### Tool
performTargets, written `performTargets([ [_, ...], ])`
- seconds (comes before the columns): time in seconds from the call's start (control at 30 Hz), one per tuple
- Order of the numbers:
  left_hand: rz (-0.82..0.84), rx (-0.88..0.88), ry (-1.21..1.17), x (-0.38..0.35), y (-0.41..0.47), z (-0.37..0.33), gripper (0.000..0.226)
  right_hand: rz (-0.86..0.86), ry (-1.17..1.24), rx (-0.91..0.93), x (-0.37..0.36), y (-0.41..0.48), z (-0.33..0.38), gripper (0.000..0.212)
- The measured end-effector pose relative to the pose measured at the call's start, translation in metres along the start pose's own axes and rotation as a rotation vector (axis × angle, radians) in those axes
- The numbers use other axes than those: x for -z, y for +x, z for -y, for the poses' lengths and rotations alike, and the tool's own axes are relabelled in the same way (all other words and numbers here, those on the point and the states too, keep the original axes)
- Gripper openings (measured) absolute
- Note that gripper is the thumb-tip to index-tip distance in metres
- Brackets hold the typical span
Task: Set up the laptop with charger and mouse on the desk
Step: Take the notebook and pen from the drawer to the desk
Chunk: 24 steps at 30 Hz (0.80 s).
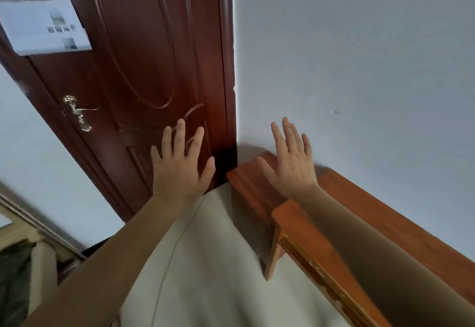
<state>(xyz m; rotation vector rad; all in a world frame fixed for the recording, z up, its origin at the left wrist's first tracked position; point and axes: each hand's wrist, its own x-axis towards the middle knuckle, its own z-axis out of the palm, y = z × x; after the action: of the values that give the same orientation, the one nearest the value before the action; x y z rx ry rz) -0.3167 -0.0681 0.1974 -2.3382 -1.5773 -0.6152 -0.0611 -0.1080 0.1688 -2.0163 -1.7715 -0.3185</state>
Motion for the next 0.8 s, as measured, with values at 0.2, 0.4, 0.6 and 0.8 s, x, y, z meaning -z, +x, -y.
performTargets([
  [0.2,0.044,-0.095,-0.025,-0.081,0.094,0.018,0.07,-0.023,-0.024,-0.064,-0.065,0.079,-0.022,0.081],
  [0.4,0.116,-0.157,-0.005,-0.153,0.227,0.034,0.071,-0.02,0.006,-0.151,-0.133,0.196,-0.049,0.082],
  [0.6,0.1,-0.245,-0.026,-0.196,0.354,0.044,0.071,-0.043,-0.002,-0.236,-0.166,0.294,-0.075,0.083],
  [0.8,0.166,-0.392,-0.114,-0.257,0.428,0.034,0.071,-0.071,-0.102,-0.351,-0.186,0.322,-0.095,0.084],
])
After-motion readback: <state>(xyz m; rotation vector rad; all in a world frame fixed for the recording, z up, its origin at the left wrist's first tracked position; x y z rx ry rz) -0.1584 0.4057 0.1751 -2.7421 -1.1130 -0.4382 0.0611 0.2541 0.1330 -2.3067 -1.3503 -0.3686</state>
